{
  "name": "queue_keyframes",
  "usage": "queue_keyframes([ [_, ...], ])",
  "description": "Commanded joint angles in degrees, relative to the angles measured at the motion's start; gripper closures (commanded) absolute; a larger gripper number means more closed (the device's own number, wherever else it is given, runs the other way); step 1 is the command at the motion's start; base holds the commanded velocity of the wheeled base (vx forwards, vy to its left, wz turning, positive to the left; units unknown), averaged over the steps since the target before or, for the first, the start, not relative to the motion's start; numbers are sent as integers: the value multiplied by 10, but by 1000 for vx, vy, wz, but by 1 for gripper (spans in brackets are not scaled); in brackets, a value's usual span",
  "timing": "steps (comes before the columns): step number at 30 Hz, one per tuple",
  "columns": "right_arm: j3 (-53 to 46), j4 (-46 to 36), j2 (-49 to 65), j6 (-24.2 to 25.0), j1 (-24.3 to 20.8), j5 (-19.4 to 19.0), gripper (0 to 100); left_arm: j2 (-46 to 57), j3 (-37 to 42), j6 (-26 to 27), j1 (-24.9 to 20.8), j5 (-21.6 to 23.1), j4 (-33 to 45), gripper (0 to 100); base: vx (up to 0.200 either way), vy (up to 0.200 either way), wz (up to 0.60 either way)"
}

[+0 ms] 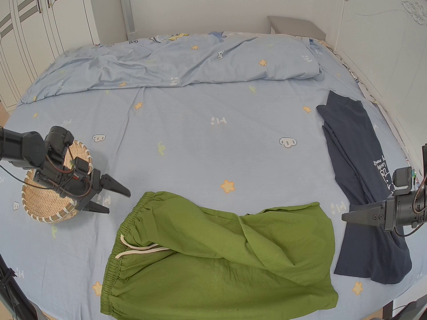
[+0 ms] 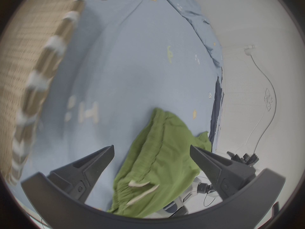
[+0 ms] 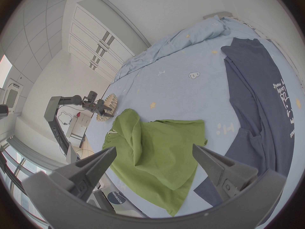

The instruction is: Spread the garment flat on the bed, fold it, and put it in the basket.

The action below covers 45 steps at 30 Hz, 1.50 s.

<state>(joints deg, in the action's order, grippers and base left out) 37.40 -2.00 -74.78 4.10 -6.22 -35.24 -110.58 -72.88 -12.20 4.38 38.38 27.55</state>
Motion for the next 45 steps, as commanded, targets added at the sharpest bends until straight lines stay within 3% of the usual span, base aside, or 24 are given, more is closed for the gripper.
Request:
queue_keyframes([
  [1, 4, 0, 4, 0, -27, 4, 0, -96, -102, -56, -59, 7, -5, 0, 0, 0, 0],
  [9, 4, 0, 7, 1, -40, 4, 0, -151, -174, -58, -65, 3, 1, 0, 0, 0, 0],
  [26, 0, 0, 16, 3, -47, 4, 0, -163, -185, -62, -79, 7, 3, 0, 0, 0, 0],
  [27, 0, 0, 16, 3, -47, 4, 0, -163, -185, -62, -79, 7, 3, 100, 0, 0, 0],
  [45, -4, 0, 23, 3, -49, 18, 0, -154, -183, -67, -76, 9, 3, 100, 0, 0, 0],
])
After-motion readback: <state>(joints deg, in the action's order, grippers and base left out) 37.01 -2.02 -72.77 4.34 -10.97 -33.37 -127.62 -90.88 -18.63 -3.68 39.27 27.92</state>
